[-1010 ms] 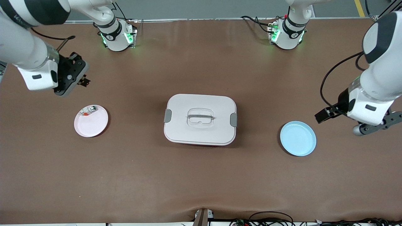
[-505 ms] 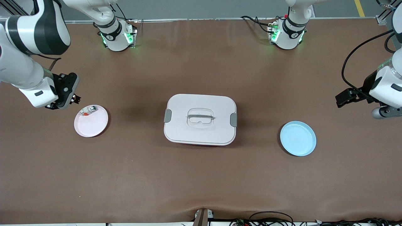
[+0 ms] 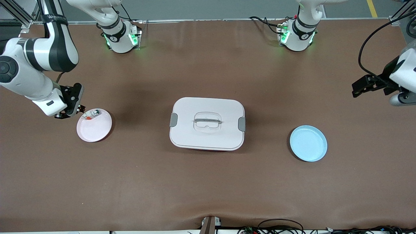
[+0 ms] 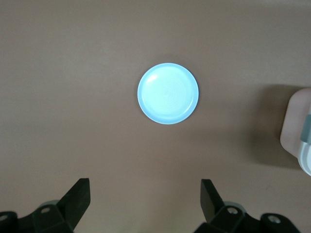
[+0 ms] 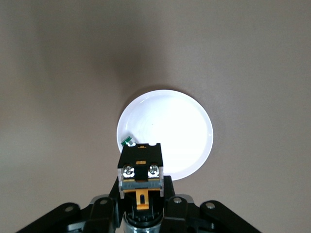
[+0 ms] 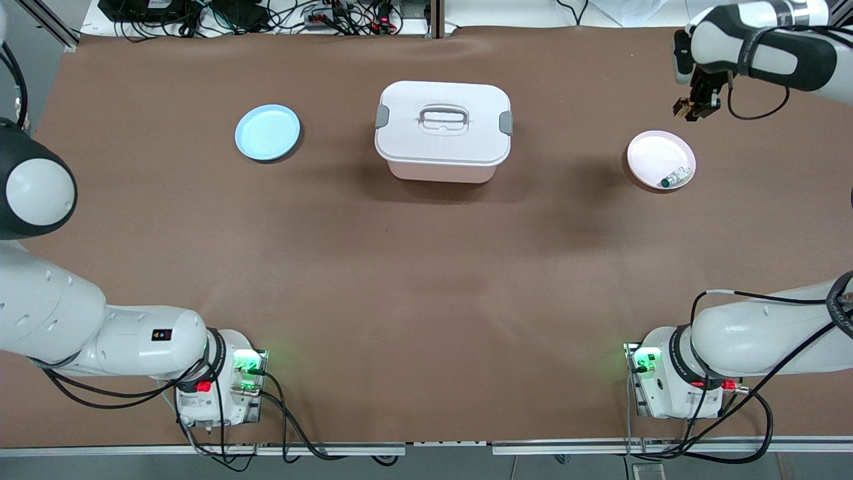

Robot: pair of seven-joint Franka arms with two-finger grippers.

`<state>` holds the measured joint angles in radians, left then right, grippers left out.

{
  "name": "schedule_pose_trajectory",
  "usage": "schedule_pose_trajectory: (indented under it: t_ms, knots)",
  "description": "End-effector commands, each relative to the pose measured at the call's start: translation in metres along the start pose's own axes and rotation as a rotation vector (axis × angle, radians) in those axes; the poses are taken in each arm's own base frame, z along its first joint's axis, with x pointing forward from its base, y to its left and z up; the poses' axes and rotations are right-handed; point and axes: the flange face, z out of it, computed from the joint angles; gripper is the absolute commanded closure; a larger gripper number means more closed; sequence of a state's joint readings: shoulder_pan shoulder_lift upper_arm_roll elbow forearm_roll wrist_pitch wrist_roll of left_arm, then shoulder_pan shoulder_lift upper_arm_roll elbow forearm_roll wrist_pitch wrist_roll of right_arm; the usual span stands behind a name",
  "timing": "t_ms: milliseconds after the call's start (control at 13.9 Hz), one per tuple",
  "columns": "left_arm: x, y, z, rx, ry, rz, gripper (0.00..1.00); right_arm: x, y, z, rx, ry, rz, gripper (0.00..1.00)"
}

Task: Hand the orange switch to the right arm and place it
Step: 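Carry the switch with the right gripper over the white plate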

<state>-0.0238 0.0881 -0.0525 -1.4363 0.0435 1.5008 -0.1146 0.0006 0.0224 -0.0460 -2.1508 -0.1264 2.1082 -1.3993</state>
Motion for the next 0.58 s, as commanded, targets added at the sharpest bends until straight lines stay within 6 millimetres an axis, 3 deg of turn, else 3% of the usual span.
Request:
schedule_pose_trajectory:
  t_ms: [0,216,505]
  knots:
    - [-0.018,-0.007,-0.005,-0.038,-0.001,0.012,0.00,-0.001,-0.005,0.025,-0.017,-0.022,-0.033,1.00]
    - [-0.025,0.001,-0.009,-0.034,0.006,0.029,0.00,0.002,0.003,0.055,-0.016,-0.020,-0.041,1.00]
    - [-0.043,0.004,-0.003,-0.024,0.038,0.034,0.00,0.001,0.003,0.081,-0.037,-0.009,-0.039,1.00]
